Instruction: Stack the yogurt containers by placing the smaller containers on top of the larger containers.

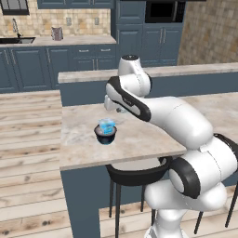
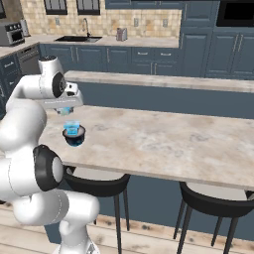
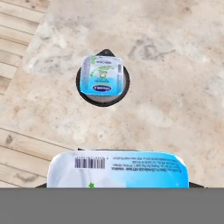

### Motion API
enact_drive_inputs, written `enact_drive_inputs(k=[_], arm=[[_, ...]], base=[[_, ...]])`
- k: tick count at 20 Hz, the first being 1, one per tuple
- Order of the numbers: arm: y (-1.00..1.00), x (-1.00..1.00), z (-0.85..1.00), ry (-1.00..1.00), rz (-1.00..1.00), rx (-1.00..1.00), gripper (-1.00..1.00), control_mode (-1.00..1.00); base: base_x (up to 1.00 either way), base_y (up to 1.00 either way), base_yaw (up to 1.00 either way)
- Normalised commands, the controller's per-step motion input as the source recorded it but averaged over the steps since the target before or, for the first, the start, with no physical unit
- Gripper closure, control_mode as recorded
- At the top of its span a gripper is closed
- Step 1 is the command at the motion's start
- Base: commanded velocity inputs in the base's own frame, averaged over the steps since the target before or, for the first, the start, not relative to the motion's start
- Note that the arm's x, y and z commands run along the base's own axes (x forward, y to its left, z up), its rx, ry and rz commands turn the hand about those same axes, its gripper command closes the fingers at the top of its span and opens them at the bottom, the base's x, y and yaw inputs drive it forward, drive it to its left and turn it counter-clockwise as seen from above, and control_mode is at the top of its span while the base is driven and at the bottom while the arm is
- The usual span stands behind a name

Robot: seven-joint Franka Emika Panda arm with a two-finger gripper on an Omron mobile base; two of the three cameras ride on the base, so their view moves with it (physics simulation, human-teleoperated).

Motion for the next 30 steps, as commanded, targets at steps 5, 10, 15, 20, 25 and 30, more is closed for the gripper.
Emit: enact_drive_inputs(k=[5, 10, 15, 20, 25, 30], arm=[[0.18, 0.09, -0.04, 0.0, 0.0, 0.0, 1.0, -1.0], [0.04, 0.1, -0.04, 0.0, 0.0, 0.02, 1.0, -1.0], [0.05, 0.05, -0.02, 0.0, 0.0, 0.02, 1.0, -1.0], [0.11, 0.06, -0.04, -0.02, 0.0, 0.01, 1.0, -1.0], [0.08, 0.14, -0.01, -0.03, 0.0, 0.01, 1.0, -1.0], [0.05, 0.15, -0.01, -0.03, 0.0, 0.0, 1.0, -1.0]], base=[[0.0, 0.0, 0.0], [0.0, 0.0, 0.0], [0.0, 0.0, 0.0], [0.0, 0.0, 0.0], [0.0, 0.0, 0.0], [0.0, 0.0, 0.0]])
